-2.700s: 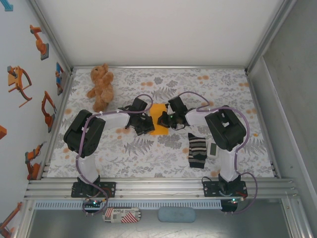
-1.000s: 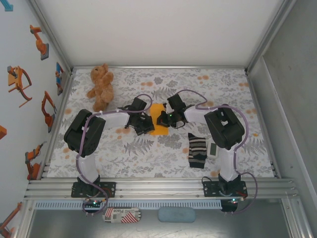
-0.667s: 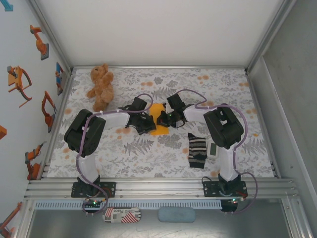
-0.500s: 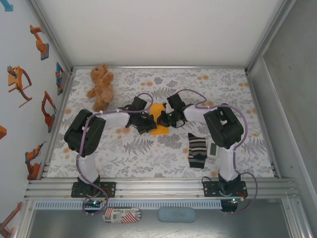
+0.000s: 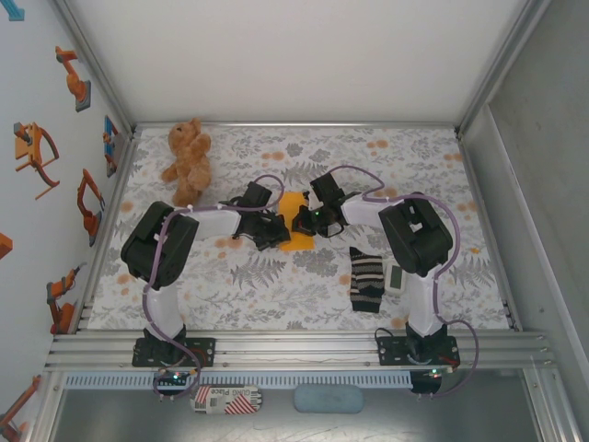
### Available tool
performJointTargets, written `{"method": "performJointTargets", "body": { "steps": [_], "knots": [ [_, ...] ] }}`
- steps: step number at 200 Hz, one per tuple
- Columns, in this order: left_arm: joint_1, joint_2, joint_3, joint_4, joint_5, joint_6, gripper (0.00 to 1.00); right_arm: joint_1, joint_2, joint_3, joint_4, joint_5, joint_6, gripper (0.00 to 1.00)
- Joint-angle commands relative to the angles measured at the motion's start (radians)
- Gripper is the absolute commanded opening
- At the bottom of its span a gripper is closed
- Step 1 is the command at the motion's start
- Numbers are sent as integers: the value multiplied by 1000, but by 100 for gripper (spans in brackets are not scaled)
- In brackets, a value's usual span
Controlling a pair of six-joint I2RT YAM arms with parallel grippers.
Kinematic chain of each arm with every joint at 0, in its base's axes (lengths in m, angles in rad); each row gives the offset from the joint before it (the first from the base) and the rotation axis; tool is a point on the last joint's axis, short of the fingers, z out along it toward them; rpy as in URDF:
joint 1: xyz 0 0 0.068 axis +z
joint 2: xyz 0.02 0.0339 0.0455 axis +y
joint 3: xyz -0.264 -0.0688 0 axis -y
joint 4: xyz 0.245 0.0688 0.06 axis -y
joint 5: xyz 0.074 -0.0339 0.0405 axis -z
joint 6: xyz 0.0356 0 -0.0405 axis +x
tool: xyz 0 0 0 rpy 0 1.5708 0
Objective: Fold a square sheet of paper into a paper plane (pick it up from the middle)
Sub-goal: Fold the second fold of the triangle at the center of the table.
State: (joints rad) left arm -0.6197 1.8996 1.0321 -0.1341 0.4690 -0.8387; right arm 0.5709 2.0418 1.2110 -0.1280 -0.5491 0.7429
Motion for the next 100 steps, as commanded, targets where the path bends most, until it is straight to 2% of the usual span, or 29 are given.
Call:
{"method": "performJointTargets", "body": {
  "steps": [1, 59, 100],
  "knots": [
    [3, -14, -73, -146, -20, 51, 0, -5, 43, -5, -104, 67, -16, 0],
    [11, -153, -135, -299, -61, 116, 0, -5, 33, -5, -111, 61, -23, 0],
    [29, -231, -98, -217, -69, 67, 0, -5, 1, -2, -43, 1, -1, 0]
  ]
}}
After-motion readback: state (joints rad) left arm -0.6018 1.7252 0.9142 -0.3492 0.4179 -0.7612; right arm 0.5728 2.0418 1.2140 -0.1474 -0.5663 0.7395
